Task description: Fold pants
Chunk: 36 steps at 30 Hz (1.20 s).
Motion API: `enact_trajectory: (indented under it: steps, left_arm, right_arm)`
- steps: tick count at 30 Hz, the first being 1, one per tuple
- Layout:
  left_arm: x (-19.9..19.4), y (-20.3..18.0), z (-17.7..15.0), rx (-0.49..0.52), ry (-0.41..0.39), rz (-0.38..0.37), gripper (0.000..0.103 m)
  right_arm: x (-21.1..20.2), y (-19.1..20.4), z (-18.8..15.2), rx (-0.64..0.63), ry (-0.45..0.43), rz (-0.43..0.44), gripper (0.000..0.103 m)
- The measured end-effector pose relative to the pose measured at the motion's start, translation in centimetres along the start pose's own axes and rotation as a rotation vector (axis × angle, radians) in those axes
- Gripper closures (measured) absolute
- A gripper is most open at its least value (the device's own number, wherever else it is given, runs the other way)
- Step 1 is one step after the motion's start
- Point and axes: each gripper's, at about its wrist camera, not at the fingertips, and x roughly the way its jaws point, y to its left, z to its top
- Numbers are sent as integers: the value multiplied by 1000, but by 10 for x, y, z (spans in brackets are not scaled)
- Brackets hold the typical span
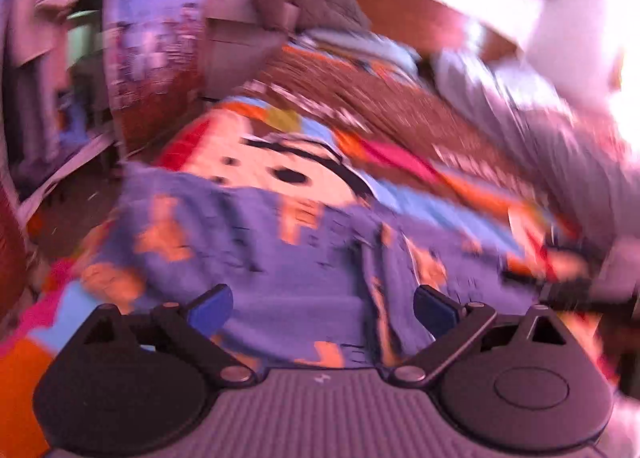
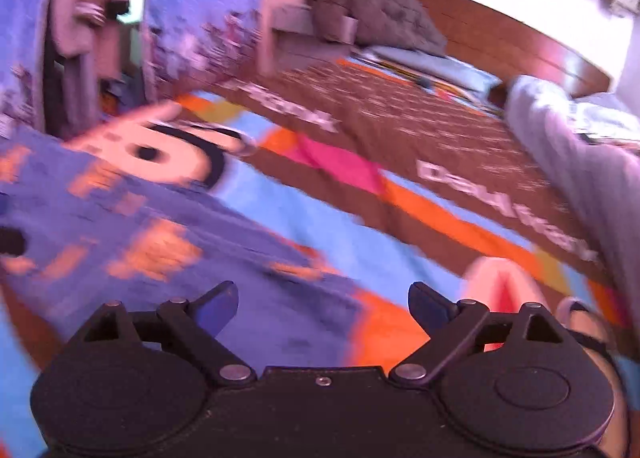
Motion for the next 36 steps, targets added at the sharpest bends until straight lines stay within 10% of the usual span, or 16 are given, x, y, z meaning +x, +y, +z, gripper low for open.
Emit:
enact_trajectory:
  steps: [8,15,20,27,36]
  left_arm:
    - [-17,76,-5,-155,-69,364,7]
    - [-13,131,3,-506,-83,-4,0]
    - [6,127,8,-528,-36,45,2]
    - [8,128,6,-582,-10,87,65]
    - [4,135,-2,-612,-45,87,79]
  right_arm:
    - [39,87,3,-106,74,4,10]
    - [52,89,-2,-67,80,-43,1]
    - [52,90,-6,-60,76,-47,1]
    - [51,93,-8,-59,74,-46,1]
    - [51,91,-8,-52,73,-42,1]
